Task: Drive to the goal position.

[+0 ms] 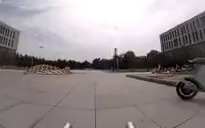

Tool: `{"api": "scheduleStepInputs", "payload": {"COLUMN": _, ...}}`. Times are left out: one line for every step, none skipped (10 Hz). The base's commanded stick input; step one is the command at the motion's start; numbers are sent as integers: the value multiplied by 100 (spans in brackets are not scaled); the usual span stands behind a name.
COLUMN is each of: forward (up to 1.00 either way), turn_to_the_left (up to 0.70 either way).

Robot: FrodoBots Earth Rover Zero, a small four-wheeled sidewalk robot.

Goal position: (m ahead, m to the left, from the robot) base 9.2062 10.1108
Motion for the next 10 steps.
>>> {"api": "scheduleStepInputs", "payload": {"forward": 45, "turn_to_the_left": 0}}
{"api": "scheduleStepInputs", "payload": {"forward": 45, "turn_to_the_left": 0}}
{"api": "scheduleStepInputs", "payload": {"forward": 45, "turn_to_the_left": 0}}
{"api": "scheduleStepInputs", "payload": {"forward": 45, "turn_to_the_left": 0}}
{"api": "scheduleStepInputs", "payload": {"forward": 45, "turn_to_the_left": 0}}
{"api": "scheduleStepInputs", "payload": {"forward": 45, "turn_to_the_left": 0}}
{"api": "scheduleStepInputs", "payload": {"forward": 45, "turn_to_the_left": 0}}
{"api": "scheduleStepInputs", "payload": {"forward": 45, "turn_to_the_left": 0}}
{"api": "scheduleStepInputs", "payload": {"forward": 45, "turn_to_the_left": 0}}
{"api": "scheduleStepInputs", "payload": {"forward": 45, "turn_to_the_left": 0}}
